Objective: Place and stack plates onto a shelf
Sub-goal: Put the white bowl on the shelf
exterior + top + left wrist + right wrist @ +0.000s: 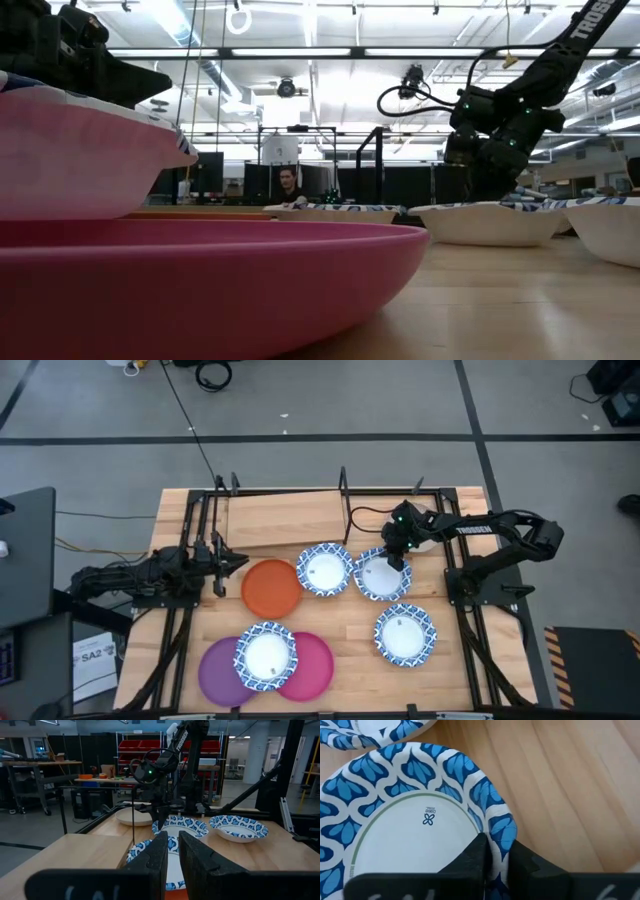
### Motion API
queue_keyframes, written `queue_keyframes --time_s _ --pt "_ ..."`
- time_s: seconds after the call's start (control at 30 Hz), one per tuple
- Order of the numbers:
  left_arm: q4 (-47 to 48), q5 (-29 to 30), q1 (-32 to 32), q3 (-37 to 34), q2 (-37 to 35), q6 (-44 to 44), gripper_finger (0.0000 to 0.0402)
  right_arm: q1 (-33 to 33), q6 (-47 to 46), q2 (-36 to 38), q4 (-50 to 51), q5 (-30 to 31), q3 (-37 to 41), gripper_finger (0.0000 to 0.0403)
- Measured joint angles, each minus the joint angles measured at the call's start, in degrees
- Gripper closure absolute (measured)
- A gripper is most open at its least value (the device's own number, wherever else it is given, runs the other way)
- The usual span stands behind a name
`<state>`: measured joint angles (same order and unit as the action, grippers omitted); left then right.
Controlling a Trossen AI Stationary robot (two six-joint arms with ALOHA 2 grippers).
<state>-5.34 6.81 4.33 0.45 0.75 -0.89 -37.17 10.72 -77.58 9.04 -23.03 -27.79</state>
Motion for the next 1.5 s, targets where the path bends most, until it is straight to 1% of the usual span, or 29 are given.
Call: queue_keyframes --time_s 0.33,0.63,0.73,0.93,1.17,1.33,1.5 --pt "0.0 0.0 -0.01 0.0 0.0 0.0 0.0349 0.0 0.0 0.0 0.16 0.02 0.0 0.0391" --pt "0.0 0.0 0.0 0.0 0.0 0.0 0.0349 -0.02 -0.02 0.02 1.8 -0.66 -0.17 0.0394" --pt "0.0 0.0 0.01 0.0 0.0 0.0 0.0349 0.0 0.0 0.0 5.52 -0.7 -2.19 0.0394" --pt "0.02 0.02 -0.01 0.0 0.0 0.0 0.0349 0.0 0.83 -0.01 19.56 0.39 -10.7 0.0395" --pt "0.01 0.02 0.01 0.0 0.0 0.0 0.0349 -0.02 4.5 -0.02 36.68 1.2 -23.8 0.0395" --pt "0.0 0.02 0.01 0.0 0.0 0.0 0.0349 0.0 4.52 -0.02 42.88 1.18 -33.55 0.0395" --pt "0.02 0.02 -0.01 0.0 0.0 0.0 0.0349 0.0 4.52 -0.04 45.65 1.14 -42.9 0.0395"
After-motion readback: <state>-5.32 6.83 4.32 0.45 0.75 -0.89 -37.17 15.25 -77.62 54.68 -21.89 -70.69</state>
